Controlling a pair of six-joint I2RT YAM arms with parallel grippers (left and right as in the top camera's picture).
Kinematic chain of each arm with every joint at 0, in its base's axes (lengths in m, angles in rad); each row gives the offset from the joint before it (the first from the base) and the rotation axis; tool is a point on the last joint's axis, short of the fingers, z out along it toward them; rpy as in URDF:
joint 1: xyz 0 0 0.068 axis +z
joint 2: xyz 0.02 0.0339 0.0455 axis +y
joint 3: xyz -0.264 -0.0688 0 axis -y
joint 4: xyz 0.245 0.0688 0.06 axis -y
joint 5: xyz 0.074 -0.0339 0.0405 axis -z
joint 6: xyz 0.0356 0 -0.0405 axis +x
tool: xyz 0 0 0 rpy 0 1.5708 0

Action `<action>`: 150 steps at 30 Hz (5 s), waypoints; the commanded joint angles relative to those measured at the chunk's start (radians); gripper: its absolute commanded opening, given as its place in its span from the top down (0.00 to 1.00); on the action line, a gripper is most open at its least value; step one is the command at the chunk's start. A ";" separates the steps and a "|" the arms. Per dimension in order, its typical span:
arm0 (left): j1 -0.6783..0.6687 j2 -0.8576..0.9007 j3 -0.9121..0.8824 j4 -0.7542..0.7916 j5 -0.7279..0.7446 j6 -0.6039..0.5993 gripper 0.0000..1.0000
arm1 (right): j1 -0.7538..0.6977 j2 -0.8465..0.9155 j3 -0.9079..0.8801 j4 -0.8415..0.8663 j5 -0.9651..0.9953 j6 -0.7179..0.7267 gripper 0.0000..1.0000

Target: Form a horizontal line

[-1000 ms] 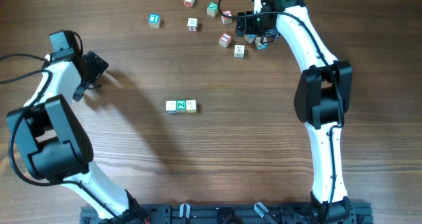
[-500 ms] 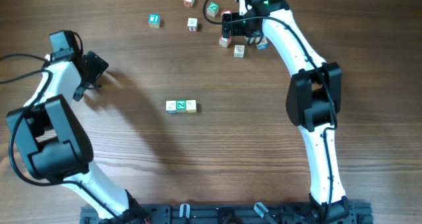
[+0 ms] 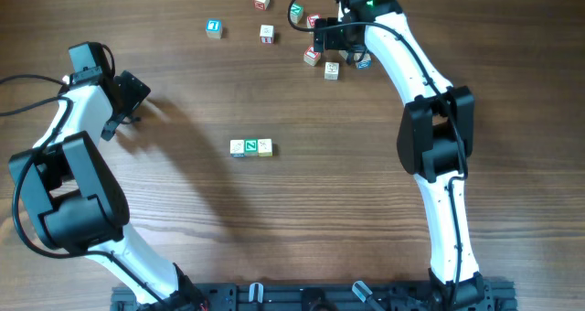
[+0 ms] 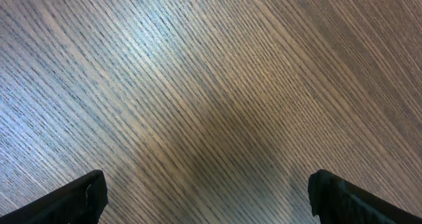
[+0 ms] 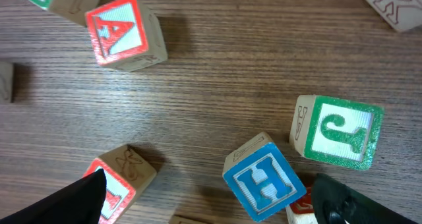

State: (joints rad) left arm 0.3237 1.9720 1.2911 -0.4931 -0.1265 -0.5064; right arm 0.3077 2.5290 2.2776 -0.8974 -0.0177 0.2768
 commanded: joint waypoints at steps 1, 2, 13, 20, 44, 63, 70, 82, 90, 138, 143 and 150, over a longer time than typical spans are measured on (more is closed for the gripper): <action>0.004 0.003 0.003 0.000 -0.006 0.005 0.00 | -0.004 0.054 0.005 0.001 -0.069 0.011 0.00; 0.004 0.003 0.003 0.000 -0.006 0.005 0.00 | -0.004 0.054 0.005 0.015 -0.134 0.010 0.00; 0.004 0.003 0.003 0.000 -0.006 0.005 0.00 | -0.010 0.052 0.005 -0.067 -0.208 -0.011 0.11; 0.004 0.003 0.003 0.000 -0.006 0.005 0.00 | 0.002 0.052 0.005 -0.137 -0.392 -0.011 0.30; 0.004 0.003 0.003 0.000 -0.006 0.005 0.00 | 0.027 0.053 0.005 -0.072 -0.297 0.087 0.10; 0.004 0.003 0.003 0.000 -0.006 0.005 0.00 | 0.038 0.068 0.005 0.095 -0.137 0.122 0.68; 0.004 0.003 0.003 0.000 -0.006 0.005 0.00 | 0.068 0.066 0.005 0.152 -0.209 0.071 0.43; 0.004 0.003 0.003 0.000 -0.006 0.005 0.00 | -0.106 -0.122 0.003 -0.287 -0.071 -0.158 0.16; 0.004 0.003 0.003 0.000 -0.006 0.005 0.00 | -0.105 -0.113 -0.060 -0.237 -0.067 -0.264 0.46; 0.004 0.003 0.003 0.000 -0.006 0.005 0.00 | 0.244 -0.442 -0.745 0.186 -0.140 0.277 0.75; 0.004 0.003 0.003 0.000 -0.006 0.005 0.00 | 0.244 -0.442 -0.745 0.186 -0.140 0.278 0.74; 0.004 0.003 0.003 0.000 -0.006 0.005 0.00 | 0.250 -0.441 -0.748 0.167 -0.140 0.334 0.74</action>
State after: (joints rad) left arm 0.3237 1.9720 1.2911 -0.4934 -0.1265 -0.5064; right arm 0.5522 2.0762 1.5360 -0.7280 -0.1497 0.5819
